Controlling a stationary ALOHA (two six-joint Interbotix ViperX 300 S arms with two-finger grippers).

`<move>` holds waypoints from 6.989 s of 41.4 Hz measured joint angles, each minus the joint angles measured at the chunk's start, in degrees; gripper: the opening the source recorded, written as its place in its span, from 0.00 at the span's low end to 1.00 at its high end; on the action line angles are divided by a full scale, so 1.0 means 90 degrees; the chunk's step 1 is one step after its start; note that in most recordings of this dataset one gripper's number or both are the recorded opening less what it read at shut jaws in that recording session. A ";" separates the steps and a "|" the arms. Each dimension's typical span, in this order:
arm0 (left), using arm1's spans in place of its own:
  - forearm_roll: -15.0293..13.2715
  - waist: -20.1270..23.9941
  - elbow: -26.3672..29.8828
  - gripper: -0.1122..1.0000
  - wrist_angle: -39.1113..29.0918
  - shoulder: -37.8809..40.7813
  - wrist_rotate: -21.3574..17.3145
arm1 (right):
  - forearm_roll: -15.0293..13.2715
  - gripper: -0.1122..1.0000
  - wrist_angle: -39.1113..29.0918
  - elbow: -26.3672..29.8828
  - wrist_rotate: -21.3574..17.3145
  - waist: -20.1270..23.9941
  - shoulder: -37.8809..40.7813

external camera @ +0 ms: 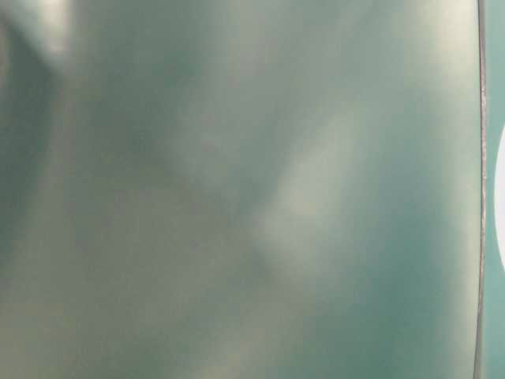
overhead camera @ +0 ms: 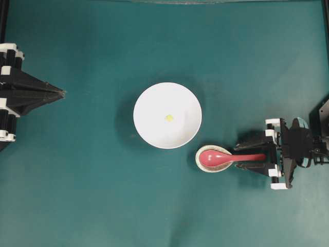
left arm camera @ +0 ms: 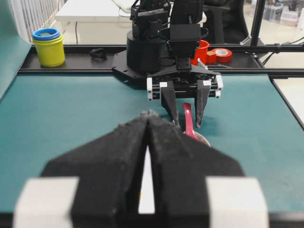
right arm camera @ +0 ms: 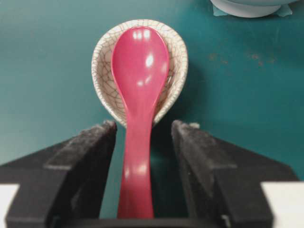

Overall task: Scoop the yellow hexagonal prism block from the bowl with a spoon using the right arm.
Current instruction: 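Close the right gripper on the pink spoon handle, then lift the spoon and carry it over the white bowl, then lower the spoon bowl into the white bowl beside the yellow block, then slide the spoon under the yellow block and tilt it up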

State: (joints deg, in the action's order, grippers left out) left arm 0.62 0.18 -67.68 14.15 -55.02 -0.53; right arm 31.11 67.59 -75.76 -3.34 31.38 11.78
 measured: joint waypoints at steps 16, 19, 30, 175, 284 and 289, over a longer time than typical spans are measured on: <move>0.0000 -0.0010 0.0000 0.10 -0.0010 0.0000 0.0000 | 0.0000 0.43 -0.0010 0.0068 0.0000 0.0000 0.0000; 0.0000 0.0000 -0.0010 0.10 -0.0049 0.0000 0.0000 | 0.0000 0.38 -0.0010 0.0078 0.0000 0.0000 0.0000; 0.0000 0.0000 -0.0010 0.10 -0.0156 0.0000 0.0000 | 0.0000 0.32 -0.0010 0.0127 0.0000 0.0000 -0.0107; 0.0000 0.0146 -0.0010 0.10 -0.0254 -0.0010 0.0068 | -0.1592 0.32 -1.1465 0.5645 0.1318 -0.4492 -0.0898; -0.0010 0.0146 -0.0010 0.10 -0.0449 -0.0029 0.0068 | -0.1172 0.32 -0.8496 0.4951 0.1270 -0.4238 -0.1152; -0.0010 0.0137 -0.0010 0.10 -0.0459 -0.0029 0.0068 | -0.1152 0.32 -0.8379 0.4912 0.1270 -0.4199 -0.1152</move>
State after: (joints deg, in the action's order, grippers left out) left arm 0.53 1.41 -67.76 10.02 -55.28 0.09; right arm 20.74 -7.82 -31.55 8.09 -6.42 1.41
